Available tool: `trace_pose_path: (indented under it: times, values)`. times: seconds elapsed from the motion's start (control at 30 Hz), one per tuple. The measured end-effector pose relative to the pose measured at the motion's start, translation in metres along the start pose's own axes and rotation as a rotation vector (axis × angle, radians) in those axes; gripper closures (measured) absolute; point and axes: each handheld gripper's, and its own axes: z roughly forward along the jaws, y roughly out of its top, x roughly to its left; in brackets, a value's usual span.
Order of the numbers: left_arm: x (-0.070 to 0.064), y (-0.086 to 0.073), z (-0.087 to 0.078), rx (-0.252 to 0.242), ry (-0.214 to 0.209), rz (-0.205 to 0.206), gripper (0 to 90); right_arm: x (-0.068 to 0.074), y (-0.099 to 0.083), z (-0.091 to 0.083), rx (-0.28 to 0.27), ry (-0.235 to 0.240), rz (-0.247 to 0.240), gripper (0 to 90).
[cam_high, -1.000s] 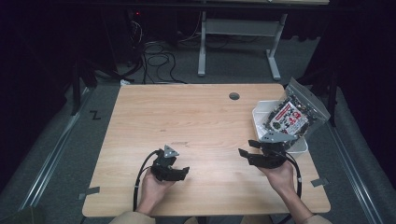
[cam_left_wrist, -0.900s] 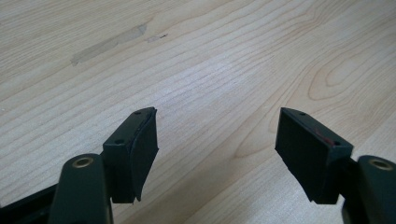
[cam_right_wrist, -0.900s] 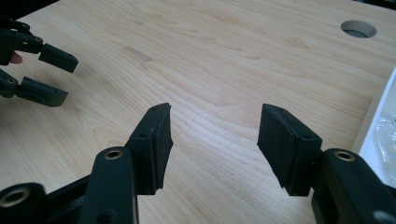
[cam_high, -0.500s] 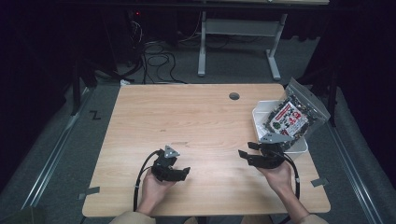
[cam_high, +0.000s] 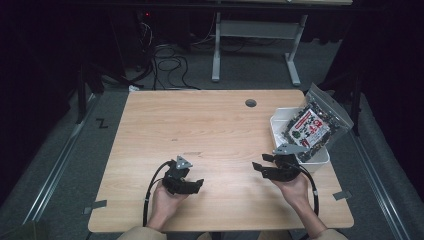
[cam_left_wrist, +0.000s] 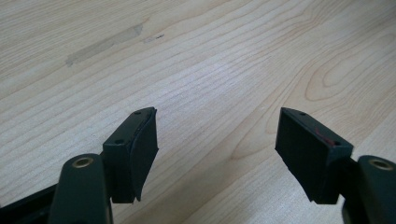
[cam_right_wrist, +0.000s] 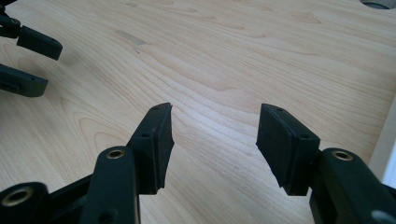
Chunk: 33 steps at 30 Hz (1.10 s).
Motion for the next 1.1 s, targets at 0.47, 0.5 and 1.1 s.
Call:
trace_pose_path:
  times: [0.47, 0.5, 1.1]
  values:
    - [-0.002, 0.0, 0.002, 0.006, -0.006, 0.008, 30.4, -0.003, -0.012, 0.007, 0.03, 0.01, 0.01, 46.1]
    - [-0.003, 0.0, 0.002, 0.006, -0.006, 0.008, 30.4, -0.003, -0.012, 0.008, 0.029, 0.01, 0.006, 46.1]
    - [-0.002, 0.0, 0.002, 0.003, -0.003, 0.005, 30.4, -0.004, -0.03, 0.014, 0.05, 0.016, 0.007, 45.4]
